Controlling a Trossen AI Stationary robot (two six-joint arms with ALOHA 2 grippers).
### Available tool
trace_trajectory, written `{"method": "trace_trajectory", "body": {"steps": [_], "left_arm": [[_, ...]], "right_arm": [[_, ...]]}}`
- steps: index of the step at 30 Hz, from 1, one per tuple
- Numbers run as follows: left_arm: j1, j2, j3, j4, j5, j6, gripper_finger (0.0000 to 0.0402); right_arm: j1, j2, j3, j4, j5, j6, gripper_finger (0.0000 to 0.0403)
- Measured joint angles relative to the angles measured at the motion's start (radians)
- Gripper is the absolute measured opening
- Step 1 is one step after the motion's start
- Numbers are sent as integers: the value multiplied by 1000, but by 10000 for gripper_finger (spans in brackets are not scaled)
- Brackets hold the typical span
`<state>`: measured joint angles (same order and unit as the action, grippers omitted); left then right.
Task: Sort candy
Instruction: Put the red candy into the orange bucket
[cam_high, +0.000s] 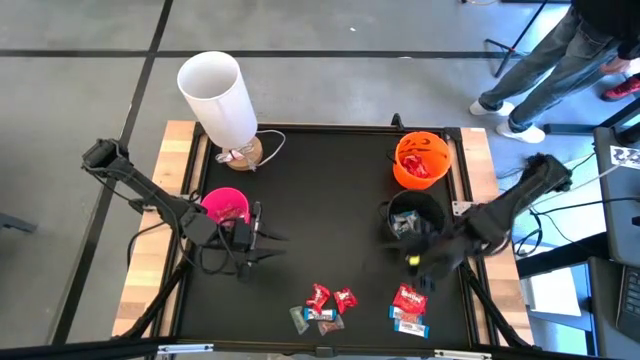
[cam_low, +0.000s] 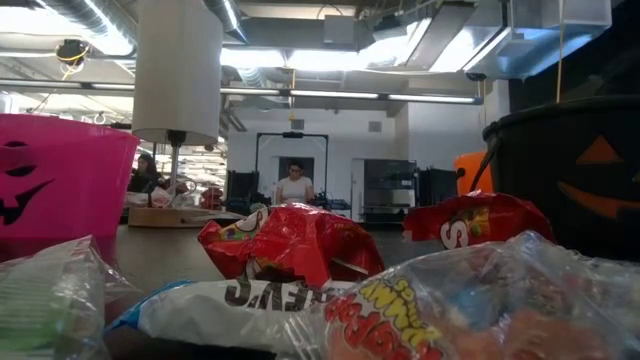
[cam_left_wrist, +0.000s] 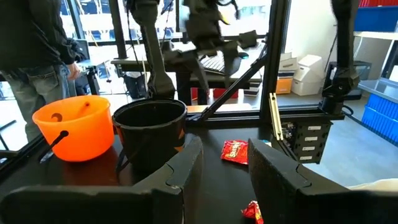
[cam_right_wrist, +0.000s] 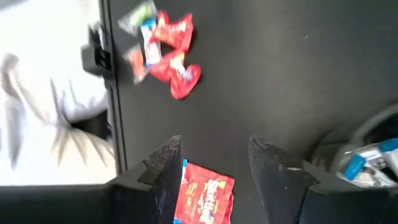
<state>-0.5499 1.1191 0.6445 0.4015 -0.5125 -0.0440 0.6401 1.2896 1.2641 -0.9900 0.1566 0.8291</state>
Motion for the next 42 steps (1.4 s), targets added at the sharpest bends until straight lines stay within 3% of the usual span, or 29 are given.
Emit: {"method": "trace_trajectory", "body": {"steps": [7, 15, 25, 35, 42], "left_arm": [[0, 0, 0, 4, 0, -2, 118], [0, 0, 0, 5, 0, -8, 118], [0, 0, 0, 10, 2, -29, 118], [0, 0, 0, 3, 2, -28, 118], [0, 0, 0, -2, 1, -25, 118]], "right_arm": [[22, 194, 9, 81, -7, -54, 182], [-2, 352, 9, 348, 41, -315, 182], [-102, 504, 9, 521, -161, -448, 198], [-126, 619, 9, 549, -192, -481, 251], [-123, 647, 8, 544, -192, -493, 223]]}}
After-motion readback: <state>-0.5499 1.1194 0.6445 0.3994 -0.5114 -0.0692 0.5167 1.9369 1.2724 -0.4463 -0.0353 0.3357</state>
